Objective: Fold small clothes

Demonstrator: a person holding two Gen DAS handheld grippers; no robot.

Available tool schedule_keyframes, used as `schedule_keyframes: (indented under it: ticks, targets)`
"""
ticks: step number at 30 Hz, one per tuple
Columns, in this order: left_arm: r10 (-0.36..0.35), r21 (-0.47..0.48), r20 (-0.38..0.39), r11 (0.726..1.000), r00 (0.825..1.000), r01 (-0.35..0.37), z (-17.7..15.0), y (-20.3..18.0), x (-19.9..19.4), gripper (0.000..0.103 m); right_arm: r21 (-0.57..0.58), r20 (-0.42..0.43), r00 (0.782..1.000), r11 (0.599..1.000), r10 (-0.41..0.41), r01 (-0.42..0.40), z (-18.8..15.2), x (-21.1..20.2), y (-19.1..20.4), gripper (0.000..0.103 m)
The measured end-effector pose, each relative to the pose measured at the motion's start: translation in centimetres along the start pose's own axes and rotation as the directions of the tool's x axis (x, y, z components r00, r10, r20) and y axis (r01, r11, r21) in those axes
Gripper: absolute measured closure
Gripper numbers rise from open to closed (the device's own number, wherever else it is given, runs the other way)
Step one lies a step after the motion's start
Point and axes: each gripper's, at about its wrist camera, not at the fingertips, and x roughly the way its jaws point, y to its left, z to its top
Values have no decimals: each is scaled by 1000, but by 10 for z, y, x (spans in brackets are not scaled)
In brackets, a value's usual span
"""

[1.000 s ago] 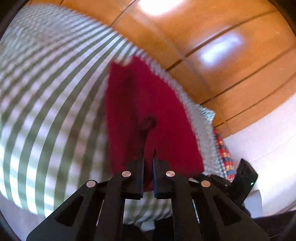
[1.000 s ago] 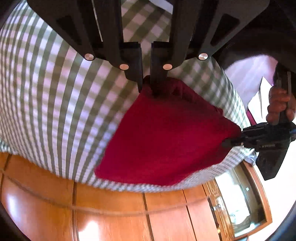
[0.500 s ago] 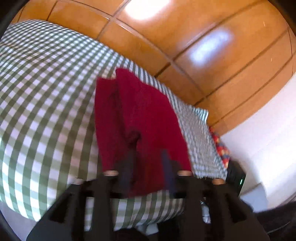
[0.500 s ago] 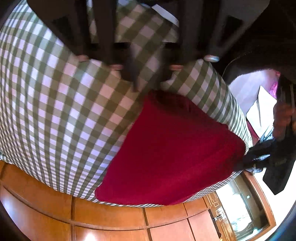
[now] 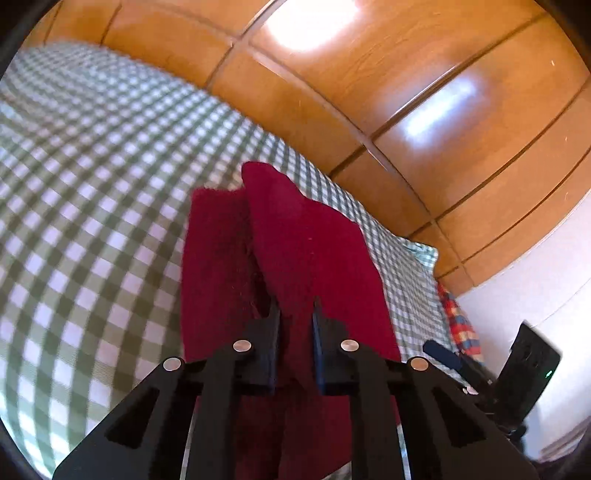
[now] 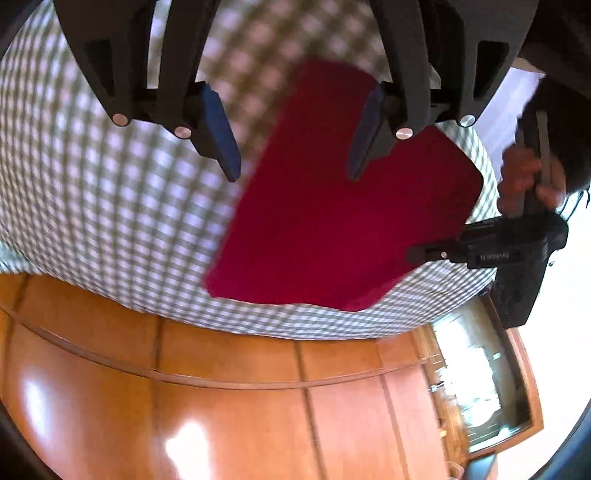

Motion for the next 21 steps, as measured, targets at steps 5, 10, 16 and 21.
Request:
schedule_keyframes:
  ticks: [5,10,16,21]
  targets:
    - [156,22,-33,988,987,-155,-21,14,2,89,-95,-95,995,995,-35,26,-22,43,22,42]
    - [244,0,-19,970,969,-244,-17,14,2,43,-41,-87,996,999,-18,15,-23,41,13,40]
    - [266,74,16,961,964,-267,-10,-4,-6,33,7,-82,997,1000,-4,4,-27,40,3,33]
    - [277,134,11,952,961,-276,-8,-10,5,33,79,-102,994,996,44,-36,-21,35,-6,19]
